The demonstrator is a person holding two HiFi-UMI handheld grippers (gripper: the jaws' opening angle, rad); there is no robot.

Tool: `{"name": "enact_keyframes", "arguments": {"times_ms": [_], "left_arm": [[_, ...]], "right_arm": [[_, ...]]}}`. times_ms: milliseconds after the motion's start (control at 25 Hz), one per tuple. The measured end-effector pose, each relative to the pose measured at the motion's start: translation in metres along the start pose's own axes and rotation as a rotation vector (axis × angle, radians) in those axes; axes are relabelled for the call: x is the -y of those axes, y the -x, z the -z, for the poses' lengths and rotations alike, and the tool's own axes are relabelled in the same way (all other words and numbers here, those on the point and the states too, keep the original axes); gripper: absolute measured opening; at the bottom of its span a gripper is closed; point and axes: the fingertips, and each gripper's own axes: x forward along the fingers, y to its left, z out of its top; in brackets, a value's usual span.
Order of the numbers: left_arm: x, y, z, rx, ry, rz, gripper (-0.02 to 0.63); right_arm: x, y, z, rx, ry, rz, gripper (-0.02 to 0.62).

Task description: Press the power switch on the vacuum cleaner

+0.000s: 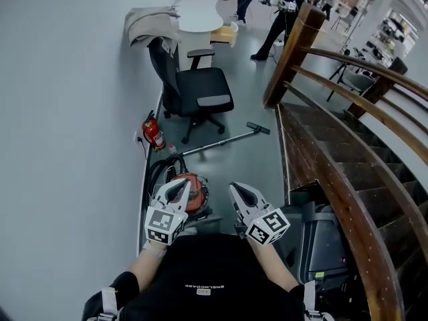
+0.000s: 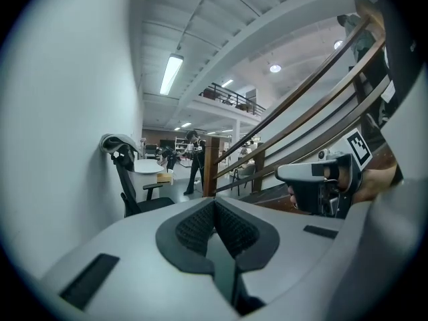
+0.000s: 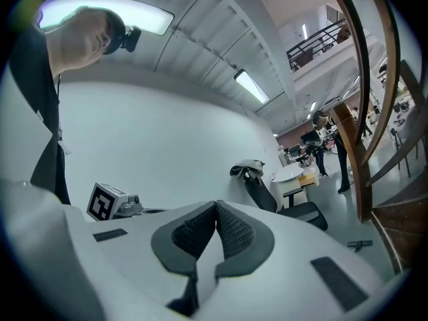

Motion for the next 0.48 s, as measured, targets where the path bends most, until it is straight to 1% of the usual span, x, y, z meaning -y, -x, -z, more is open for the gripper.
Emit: {"name": "enact_keyframes", "arguments": {"times_ms": [120,320,480], "left_arm": [[-0.001,0.005,-0.0016,0.005,0.004,-0.011,0.015],[-0.0008,0.0086,-0.0036,0.018,0.009,-0.024,0.015],[0.002,0.0065,-0.0042,0.016,0.013,-0.025,0.015]], "right_arm": [[-0.0042,-0.0019,-0.0018,-0.004,0.007,-0.011,0.028],[-0.0107,-0.0002,0.0004,-0.029,0.049,-0.022,0.028],[-0.0083,-0.0001,-0.0005,-0.028,0.041,-0.027,0.028]]}}
